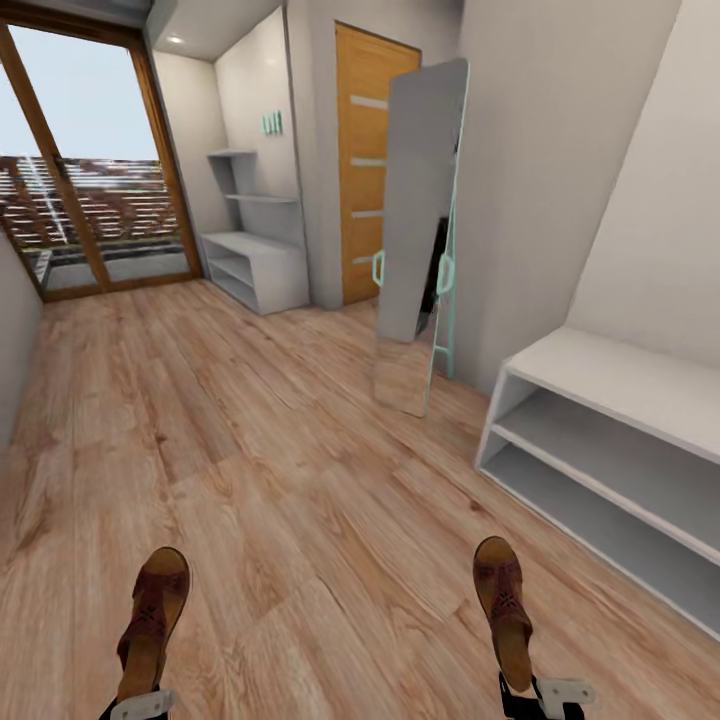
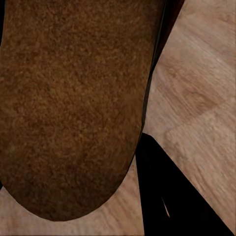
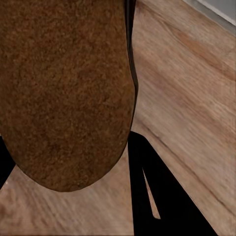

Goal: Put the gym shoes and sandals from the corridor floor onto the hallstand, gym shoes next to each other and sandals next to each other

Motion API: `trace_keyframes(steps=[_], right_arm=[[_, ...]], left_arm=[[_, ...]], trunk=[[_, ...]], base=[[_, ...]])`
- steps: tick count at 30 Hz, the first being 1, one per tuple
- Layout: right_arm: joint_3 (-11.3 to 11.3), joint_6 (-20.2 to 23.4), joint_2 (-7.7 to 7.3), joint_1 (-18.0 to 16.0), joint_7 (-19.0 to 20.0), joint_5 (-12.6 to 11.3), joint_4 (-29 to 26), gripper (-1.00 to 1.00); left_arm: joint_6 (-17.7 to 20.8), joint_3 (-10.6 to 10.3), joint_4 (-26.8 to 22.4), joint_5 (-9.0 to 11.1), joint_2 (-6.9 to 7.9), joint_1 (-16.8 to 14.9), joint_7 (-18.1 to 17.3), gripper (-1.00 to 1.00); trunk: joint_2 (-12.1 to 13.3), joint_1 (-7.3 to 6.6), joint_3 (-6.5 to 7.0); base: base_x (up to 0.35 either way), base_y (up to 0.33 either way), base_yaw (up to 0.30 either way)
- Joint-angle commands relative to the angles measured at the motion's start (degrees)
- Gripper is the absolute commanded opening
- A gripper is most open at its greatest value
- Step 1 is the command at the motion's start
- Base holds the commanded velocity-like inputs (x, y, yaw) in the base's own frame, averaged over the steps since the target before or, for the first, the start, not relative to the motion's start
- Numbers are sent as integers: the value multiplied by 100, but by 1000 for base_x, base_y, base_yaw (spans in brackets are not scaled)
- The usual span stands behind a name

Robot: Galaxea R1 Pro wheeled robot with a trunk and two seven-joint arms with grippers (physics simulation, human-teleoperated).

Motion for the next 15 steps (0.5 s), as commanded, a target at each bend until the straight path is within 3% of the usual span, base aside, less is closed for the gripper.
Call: trace_keyframes(steps=[1,15], right_arm=[[-18,-14,1,-1,-2,8,0,-100],[-18,-14,1,-1,-2,8,0,-100]], left_arm=[[-10,0,7,36,0,-5,-35,-100],[-4,0,7,36,0,-5,-35,-100]], trunk=[[-2,2,-5],[-2,2,-5]], base=[[281,206,281],[293,167,281]])
